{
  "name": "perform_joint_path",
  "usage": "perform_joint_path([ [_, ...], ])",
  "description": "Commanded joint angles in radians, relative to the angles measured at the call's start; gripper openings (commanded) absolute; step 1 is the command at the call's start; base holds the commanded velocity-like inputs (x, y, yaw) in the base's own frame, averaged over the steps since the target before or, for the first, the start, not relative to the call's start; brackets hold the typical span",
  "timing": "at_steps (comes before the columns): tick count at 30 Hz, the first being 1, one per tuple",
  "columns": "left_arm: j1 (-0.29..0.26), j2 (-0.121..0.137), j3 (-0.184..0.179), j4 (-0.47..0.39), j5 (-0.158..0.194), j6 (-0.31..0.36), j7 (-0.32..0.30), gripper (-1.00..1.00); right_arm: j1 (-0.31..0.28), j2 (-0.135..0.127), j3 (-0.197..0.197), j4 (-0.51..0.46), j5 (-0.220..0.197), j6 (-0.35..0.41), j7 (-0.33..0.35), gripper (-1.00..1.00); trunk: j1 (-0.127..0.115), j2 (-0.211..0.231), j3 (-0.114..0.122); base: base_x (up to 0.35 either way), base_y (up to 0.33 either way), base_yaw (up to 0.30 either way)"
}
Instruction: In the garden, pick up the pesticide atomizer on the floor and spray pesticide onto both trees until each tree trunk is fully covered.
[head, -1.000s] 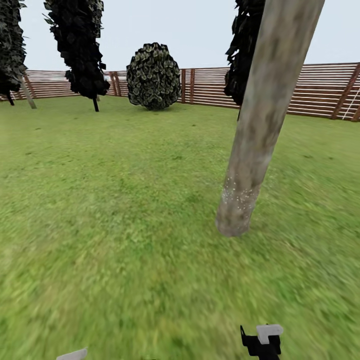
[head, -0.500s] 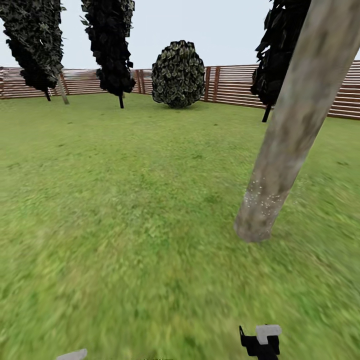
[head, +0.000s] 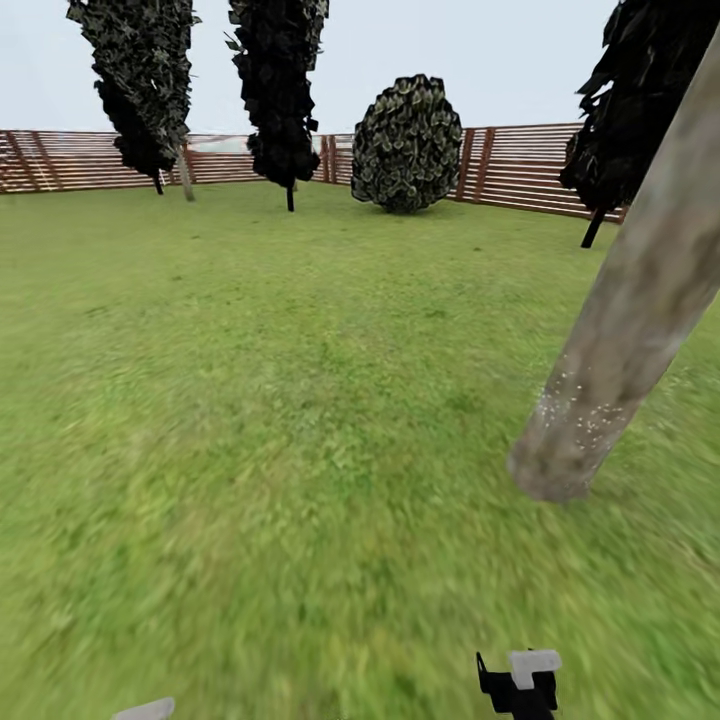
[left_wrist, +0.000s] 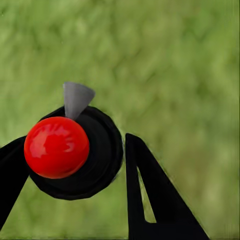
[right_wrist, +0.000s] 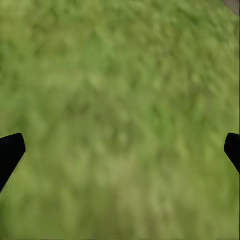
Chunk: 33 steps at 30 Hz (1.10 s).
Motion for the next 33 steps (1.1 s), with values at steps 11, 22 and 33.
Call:
perform_joint_path([
  [11, -0.001, 0.000, 0.005, 0.001, 0.002, -0.003, -0.002, -1.00, 0.000, -0.001, 0.009, 0.000, -0.008, -0.002, -0.003, 1.00, 0.000, 0.000, -0.007, 0.000, 0.000, 0.279],
  [22, -0.001, 0.000, 0.005, 0.001, 0.002, -0.003, -0.002, -1.00, 0.000, 0.000, 0.009, 0.000, -0.008, -0.002, -0.003, 1.00, 0.000, 0.000, -0.013, 0.000, 0.000, 0.279],
  [33, -0.001, 0.000, 0.005, 0.001, 0.002, -0.003, -0.002, -1.00, 0.001, 0.000, 0.009, 0.000, -0.009, -0.002, -0.003, 1.00, 0.000, 0.000, -0.013, 0.000, 0.000, 0.279],
])
